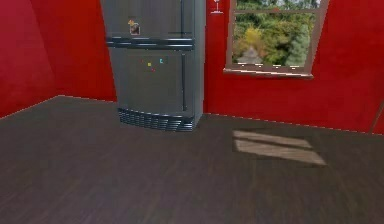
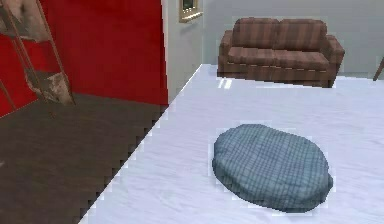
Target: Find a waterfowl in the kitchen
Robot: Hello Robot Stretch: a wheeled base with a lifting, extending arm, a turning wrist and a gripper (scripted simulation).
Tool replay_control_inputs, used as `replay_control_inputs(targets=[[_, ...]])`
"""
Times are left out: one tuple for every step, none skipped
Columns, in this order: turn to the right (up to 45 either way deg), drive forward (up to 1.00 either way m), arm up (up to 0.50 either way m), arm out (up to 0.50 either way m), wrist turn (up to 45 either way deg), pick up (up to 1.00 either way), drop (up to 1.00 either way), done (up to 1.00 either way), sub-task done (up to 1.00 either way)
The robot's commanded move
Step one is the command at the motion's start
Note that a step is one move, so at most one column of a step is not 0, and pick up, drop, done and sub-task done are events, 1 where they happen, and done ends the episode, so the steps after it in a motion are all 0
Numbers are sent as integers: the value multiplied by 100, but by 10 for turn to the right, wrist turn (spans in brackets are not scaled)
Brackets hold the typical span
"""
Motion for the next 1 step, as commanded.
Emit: replay_control_inputs(targets=[[30, 0, 0, 0, 0, 0, 0, 0, 0]])
